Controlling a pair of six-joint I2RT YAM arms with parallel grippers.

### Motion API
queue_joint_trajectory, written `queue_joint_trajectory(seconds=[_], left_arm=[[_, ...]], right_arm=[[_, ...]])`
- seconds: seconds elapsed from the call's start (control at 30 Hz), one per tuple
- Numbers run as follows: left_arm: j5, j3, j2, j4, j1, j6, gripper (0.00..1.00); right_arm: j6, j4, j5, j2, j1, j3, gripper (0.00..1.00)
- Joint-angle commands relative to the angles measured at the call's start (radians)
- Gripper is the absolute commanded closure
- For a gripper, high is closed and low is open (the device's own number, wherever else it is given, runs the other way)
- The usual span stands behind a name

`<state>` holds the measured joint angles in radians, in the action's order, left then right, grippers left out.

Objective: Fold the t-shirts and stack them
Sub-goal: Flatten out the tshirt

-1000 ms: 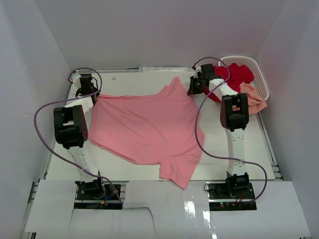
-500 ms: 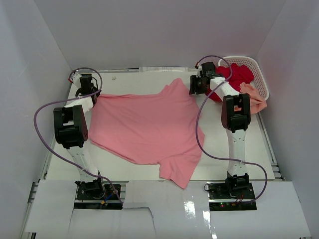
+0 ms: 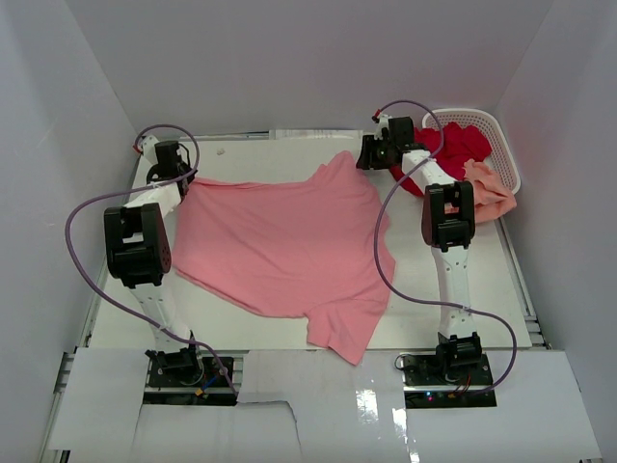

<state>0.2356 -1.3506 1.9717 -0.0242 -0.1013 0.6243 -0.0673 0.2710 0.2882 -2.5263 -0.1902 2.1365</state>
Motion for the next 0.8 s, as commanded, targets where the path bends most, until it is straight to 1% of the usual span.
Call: queue_joint_trajectory(seconds=[0.0,0.1,0.2,0.23,0.27,0.37,0.4,0.5,0.67,0.77], left_arm=[[0.001,-0.021,-0.028,0.02,0.02,-0.008,1.0],[-0.004,-0.024,-0.02,0.018,0.029,-0.009,1.0],[-0.005,-0.035,-0.01,0.018,0.037,-0.017,1.0],[-0.005,-0.039,-0.005,0.048,0.038,-0.018,1.0],[-0.005,-0.042,-0.005,0.05,0.04,-0.018,1.0],[-0.009,-0.053,-0.002,0.055,0.043,-0.023,1.0],[-0.009,-0.054,-0.002,0.058,0.041,-0.023,1.0],[-0.009,-0.061,-0.004,0.061,0.045,-0.028,1.0],[-0.009,-0.067,-0.007,0.064,0.045,-0.034,1.0],[-0.019,-0.071,-0.008,0.064,0.045,-0.038,1.0]], right_arm=[[0.001,-0.099,0.098,-0.015,-0.008,0.036,0.46],[-0.003,-0.133,0.127,-0.035,-0.014,0.059,0.46],[-0.038,-0.219,0.141,-0.043,-0.015,0.034,0.45],[-0.048,-0.254,0.141,-0.046,-0.015,0.037,0.45],[-0.066,-0.26,0.143,-0.051,-0.015,0.042,0.45],[-0.107,-0.354,0.144,-0.074,-0.017,0.049,0.45],[-0.121,-0.377,0.137,-0.08,-0.02,0.048,0.45],[-0.154,-0.443,0.1,-0.092,-0.029,0.037,0.4],[-0.17,-0.496,0.043,-0.112,-0.043,0.034,0.39],[-0.181,-0.515,0.02,-0.133,-0.045,0.04,0.41]])
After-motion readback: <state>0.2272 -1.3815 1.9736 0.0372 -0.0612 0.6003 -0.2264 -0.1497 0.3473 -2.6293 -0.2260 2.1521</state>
